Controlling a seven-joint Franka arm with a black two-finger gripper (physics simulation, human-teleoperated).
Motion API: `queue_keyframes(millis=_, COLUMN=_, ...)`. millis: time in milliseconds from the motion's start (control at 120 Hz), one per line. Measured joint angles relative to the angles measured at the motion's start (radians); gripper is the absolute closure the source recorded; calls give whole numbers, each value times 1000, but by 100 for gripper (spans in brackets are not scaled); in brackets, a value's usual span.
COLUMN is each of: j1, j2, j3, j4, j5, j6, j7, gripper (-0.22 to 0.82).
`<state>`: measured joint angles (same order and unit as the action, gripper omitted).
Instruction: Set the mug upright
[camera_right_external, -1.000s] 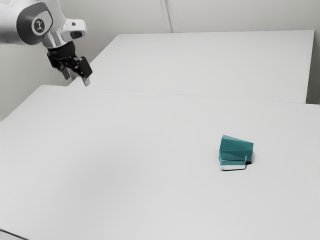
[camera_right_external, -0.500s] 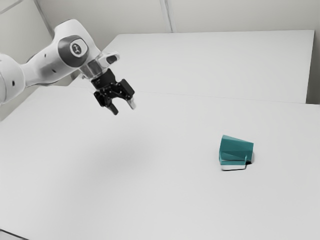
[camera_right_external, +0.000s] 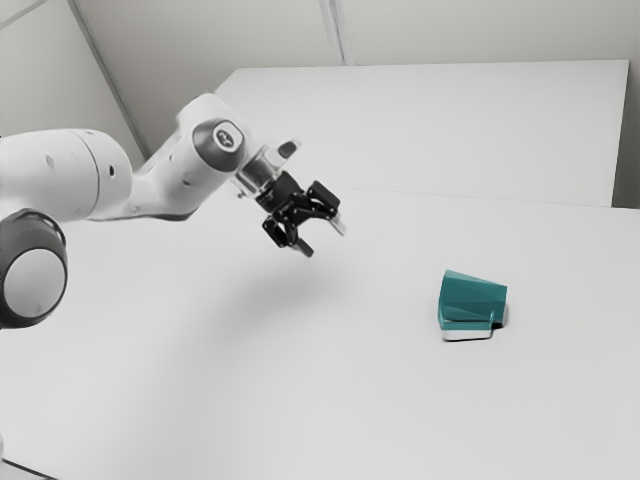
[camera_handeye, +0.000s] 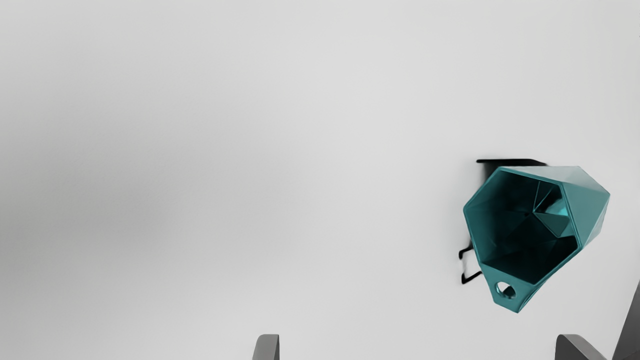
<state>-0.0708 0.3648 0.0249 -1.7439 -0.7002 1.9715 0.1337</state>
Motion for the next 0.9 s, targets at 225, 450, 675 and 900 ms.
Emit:
queue_keyframes(millis=225, j1=-36, j2=44, j3=-25, j4=-8, j5=-119, j6=45, j7=-13, gripper=0)
queue_keyframes(millis=450, j1=-66, j2=85, j3=-60, j4=-6, j5=-202, j6=110, j7=-26, gripper=0)
queue_keyframes(millis=675, j1=-106, j2=133, j3=-70, j4=4, j5=-285, j6=158, j7=-37, gripper=0)
queue_keyframes(millis=900, j1=-135, j2=183, j3=-92, j4=49, j5=-327, j6=192, j7=-44, gripper=0)
